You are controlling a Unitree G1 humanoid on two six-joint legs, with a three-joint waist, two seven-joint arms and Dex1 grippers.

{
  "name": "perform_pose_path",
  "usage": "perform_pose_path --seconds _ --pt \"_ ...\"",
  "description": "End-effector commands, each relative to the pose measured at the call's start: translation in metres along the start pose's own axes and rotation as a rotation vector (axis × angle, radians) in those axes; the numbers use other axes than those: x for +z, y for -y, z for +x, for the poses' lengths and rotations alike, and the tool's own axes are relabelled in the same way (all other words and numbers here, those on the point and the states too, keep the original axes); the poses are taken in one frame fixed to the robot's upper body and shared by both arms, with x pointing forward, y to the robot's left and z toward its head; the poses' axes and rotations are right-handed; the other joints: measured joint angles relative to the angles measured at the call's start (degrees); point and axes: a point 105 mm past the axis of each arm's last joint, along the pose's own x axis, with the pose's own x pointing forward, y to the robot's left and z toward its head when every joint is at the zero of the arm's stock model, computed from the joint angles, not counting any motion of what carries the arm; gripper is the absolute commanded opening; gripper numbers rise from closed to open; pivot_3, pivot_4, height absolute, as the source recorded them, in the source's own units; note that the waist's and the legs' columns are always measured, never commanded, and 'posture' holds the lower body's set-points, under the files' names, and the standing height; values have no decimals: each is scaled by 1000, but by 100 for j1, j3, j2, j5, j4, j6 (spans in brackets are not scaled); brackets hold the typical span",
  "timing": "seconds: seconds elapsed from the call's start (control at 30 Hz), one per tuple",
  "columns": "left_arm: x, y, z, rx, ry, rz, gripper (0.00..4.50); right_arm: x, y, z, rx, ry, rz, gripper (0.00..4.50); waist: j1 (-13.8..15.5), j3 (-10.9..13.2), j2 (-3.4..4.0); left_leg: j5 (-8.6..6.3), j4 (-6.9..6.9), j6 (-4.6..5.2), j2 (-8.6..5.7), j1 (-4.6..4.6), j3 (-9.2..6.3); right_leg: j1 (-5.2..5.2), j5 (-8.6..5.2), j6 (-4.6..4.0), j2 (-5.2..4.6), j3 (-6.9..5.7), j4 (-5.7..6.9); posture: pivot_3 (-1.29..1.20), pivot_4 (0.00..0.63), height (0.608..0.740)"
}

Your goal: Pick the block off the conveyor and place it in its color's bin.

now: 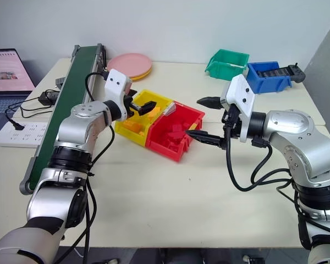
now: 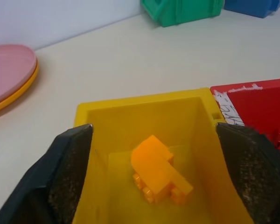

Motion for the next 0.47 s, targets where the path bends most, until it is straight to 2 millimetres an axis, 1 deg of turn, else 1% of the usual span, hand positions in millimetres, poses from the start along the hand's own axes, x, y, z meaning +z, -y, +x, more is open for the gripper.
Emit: perform_pose_path --seconds 0.03,0.07,0.13,0.27,0.37,0.43,0.47 --pt "26 -13 -50 86 85 128 4466 2 4 -8 -43 34 -36 4500 -40 0 0 3 -2 -4 0 1 1 0 0 0 0 4 -1 0 150 740" --pt "22 -11 -58 88 95 115 4466 -1 5 -9 -51 37 -34 4500 -87 -1 1 4 -2 -7 0 1 -1 0 -1 0 0 1 0 0 150 740" --pt "11 -4 -76 79 90 89 4466 -8 6 -12 -80 50 -36 4500 -89 -3 5 2 -6 -4 0 14 5 7 -2 1 1 16 -1 0 150 740" --pt "-14 6 -100 89 30 54 4466 -27 4 -22 -137 57 -33 4500 -36 -3 2 -1 2 1 -1 14 -9 11 -1 0 0 -2 14 0 150 740" --pt "-26 17 -112 75 7 10 4466 -43 0 -28 -176 42 -12 4500 8 -4 1 -1 4 2 -2 27 -19 33 -1 1 0 -10 9 0 150 740" --pt "-28 25 -117 60 15 4 4466 -49 -3 -28 -182 40 -1 4500 12 -4 1 -1 5 1 -3 27 -17 34 -1 0 0 -8 10 0 150 740" --pt "-29 25 -119 60 18 4 4466 -49 -5 -26 -182 44 5 4500 12 -4 1 -1 5 1 -2 30 -17 33 -1 1 1 -8 11 0 150 740"
